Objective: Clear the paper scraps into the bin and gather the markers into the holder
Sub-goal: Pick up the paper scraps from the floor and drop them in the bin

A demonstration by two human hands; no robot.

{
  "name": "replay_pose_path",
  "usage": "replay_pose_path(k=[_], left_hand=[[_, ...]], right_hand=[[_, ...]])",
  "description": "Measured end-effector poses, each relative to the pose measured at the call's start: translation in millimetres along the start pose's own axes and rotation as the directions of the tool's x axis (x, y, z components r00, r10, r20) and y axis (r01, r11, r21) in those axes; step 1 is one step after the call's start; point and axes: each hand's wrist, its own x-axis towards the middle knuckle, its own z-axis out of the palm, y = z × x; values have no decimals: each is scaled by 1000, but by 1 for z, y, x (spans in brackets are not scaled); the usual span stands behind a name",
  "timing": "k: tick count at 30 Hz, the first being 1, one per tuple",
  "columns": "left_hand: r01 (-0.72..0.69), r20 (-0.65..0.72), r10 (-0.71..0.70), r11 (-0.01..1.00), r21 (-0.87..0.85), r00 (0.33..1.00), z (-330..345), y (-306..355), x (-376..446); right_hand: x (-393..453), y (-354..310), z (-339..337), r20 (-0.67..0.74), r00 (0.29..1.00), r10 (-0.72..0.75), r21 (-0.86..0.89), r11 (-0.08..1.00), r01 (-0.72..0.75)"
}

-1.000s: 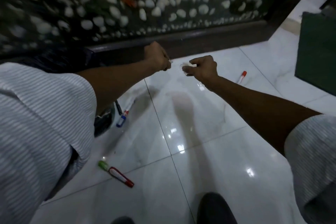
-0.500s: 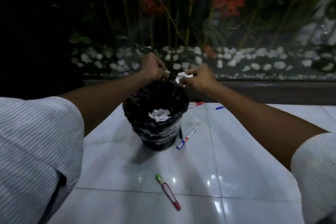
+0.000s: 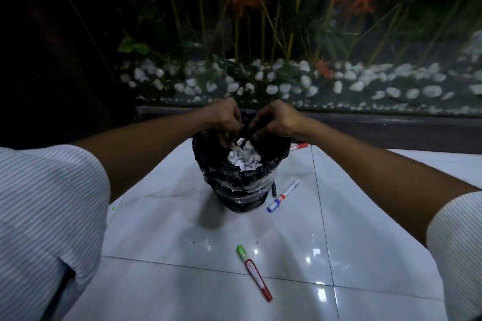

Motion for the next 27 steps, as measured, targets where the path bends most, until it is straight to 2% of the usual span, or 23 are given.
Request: replay_pose_path(k=[2, 5, 7, 10, 13, 16, 18, 23, 27], left_hand=[[-1, -42, 2, 1000, 17, 999, -1, 10, 3], [-64, -193, 68, 998, 25, 979, 0, 26, 9], [-146, -331, 136, 989, -8, 934, 5, 34, 21], [-286, -523, 249, 958, 10, 816, 22, 50, 41], [-375, -568, 387, 916, 145, 726, 48, 81, 55], [-472, -490, 536, 842, 260, 688, 82, 120, 60], [-509, -399, 601, 799, 321, 693, 110, 142, 63], [-578, -164, 632, 766, 283, 757, 176, 175, 79], [-566, -16, 583, 795, 217, 812, 224, 177, 103]], right_hand=[[-6, 2, -5, 0, 999, 33, 232, 972, -32], [-17, 10, -11, -16, 993, 120, 566, 820, -90], [-22, 18, -18, -65, 979, 192, 659, 745, -103], [-33, 41, -35, -144, 946, 291, 722, 684, -101], [-56, 74, -49, -188, 902, 388, 702, 695, -153], [-86, 118, -59, -227, 844, 486, 669, 707, -228], [-108, 153, -63, -259, 801, 540, 633, 721, -282], [-164, 237, -74, -406, 632, 660, 418, 749, -514], [-195, 294, -72, -447, 552, 703, 246, 691, -680]])
